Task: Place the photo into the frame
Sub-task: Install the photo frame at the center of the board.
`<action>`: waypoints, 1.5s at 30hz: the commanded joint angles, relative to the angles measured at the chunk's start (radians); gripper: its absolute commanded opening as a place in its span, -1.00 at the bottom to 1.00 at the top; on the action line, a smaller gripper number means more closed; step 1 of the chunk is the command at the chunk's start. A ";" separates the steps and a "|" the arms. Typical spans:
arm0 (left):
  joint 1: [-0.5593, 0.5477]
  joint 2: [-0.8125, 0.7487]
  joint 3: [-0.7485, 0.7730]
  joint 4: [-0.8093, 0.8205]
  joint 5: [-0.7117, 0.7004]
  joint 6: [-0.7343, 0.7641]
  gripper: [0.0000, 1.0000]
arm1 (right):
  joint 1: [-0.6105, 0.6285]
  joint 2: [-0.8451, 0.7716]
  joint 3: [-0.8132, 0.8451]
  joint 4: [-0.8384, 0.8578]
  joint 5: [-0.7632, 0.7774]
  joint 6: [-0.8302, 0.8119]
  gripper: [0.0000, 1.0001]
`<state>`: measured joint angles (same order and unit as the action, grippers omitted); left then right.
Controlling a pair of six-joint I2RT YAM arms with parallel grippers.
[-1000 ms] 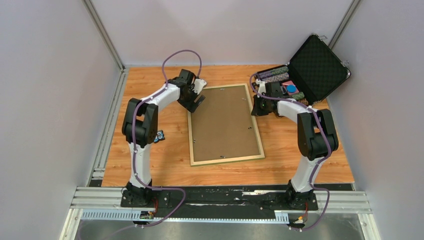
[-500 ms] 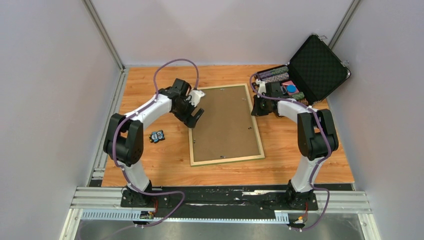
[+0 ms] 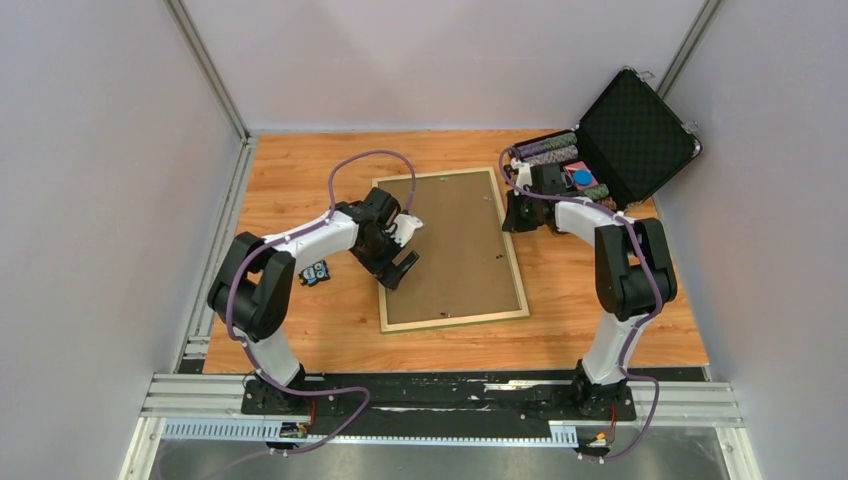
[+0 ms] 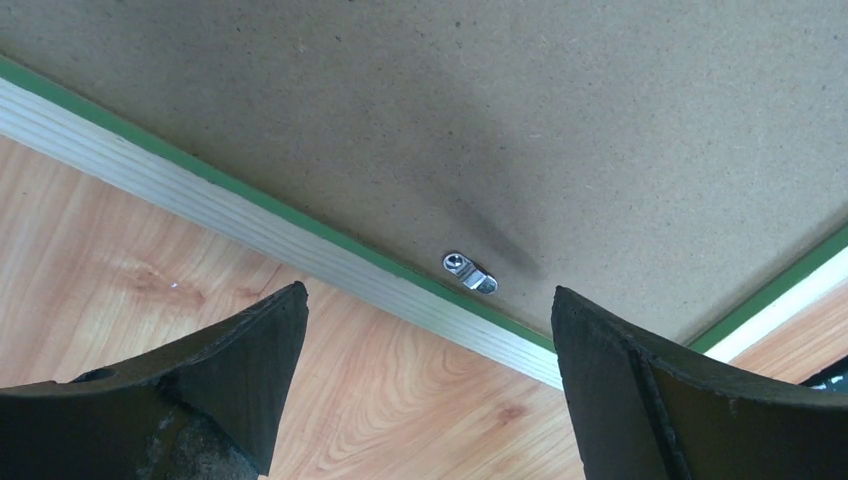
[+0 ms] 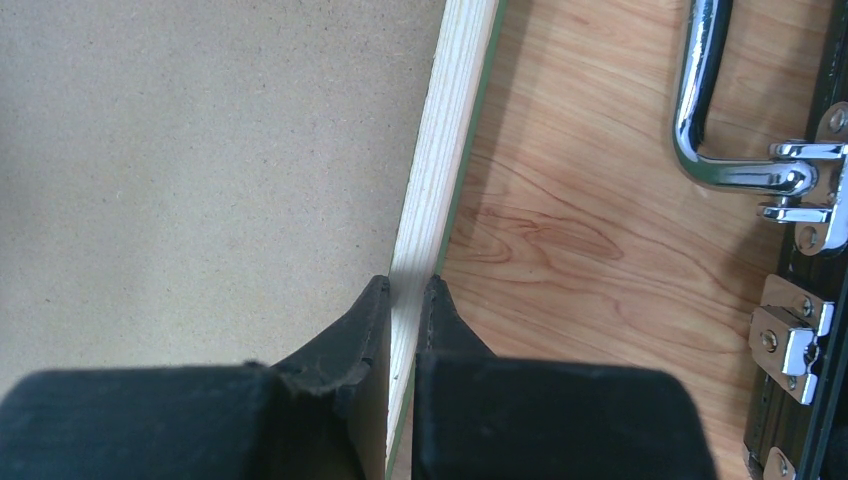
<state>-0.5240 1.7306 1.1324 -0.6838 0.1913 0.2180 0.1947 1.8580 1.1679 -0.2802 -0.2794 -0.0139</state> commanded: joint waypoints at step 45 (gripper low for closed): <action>-0.033 0.029 -0.030 0.025 -0.100 0.029 0.09 | -0.008 0.010 0.002 -0.037 -0.040 -0.050 -1.00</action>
<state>-0.5442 1.7519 1.1210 -0.6430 0.1059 0.1642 0.1883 1.8580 1.1679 -0.2821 -0.2913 -0.0139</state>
